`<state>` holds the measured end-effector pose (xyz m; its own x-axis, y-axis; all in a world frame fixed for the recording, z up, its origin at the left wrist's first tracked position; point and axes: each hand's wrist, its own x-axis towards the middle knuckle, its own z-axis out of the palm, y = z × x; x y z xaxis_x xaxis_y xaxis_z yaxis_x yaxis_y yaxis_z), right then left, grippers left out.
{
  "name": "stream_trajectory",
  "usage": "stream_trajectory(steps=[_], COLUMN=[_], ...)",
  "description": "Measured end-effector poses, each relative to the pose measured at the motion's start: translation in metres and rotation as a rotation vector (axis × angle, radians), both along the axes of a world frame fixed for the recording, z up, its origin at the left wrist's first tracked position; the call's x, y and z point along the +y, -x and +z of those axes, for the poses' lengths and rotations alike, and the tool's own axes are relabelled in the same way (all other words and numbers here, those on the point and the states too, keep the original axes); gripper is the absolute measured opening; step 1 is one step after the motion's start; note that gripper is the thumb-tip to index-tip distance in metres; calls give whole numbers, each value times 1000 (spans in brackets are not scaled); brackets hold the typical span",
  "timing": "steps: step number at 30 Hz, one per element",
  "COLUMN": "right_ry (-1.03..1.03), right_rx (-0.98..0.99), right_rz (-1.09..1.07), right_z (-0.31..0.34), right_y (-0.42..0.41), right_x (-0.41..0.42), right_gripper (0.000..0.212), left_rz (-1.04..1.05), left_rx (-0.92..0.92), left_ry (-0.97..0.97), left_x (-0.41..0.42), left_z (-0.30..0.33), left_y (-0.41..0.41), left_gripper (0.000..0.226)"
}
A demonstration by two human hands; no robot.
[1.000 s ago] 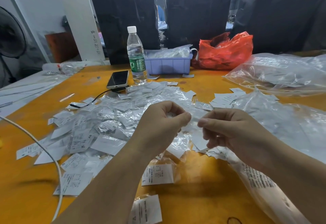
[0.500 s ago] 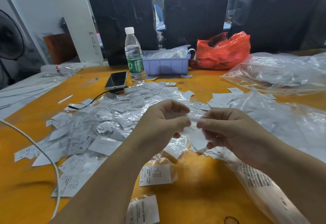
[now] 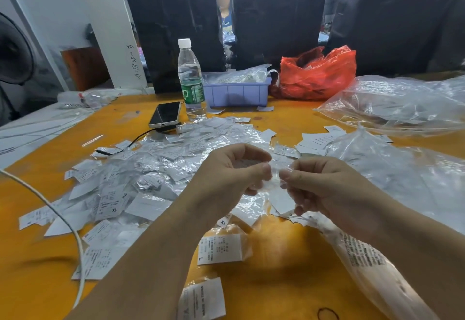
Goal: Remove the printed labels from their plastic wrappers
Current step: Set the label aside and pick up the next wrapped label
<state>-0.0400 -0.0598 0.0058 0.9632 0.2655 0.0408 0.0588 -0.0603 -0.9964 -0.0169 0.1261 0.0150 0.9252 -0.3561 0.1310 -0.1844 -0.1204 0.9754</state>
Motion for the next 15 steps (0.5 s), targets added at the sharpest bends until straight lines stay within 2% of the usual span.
stream_trajectory(steps=[3,8,11,15], right_ry=[-4,-169,-57,-146], right_rx=[19,132,106,85], right_rz=[8,-57,-66,-74], right_z=[1,2,-2,1], right_y=[-1,-2,-2,0], right_x=[1,-3,-1,1], right_gripper=[19,23,27,15], left_rz=[-19,-115,-159,-165], left_rx=[9,5,-20,-2], left_ry=[-11,-25,-73,-93], left_x=[-1,-2,-4,-4], left_z=[0,0,-2,-3], left_y=[0,3,5,4], left_gripper=[10,20,22,25])
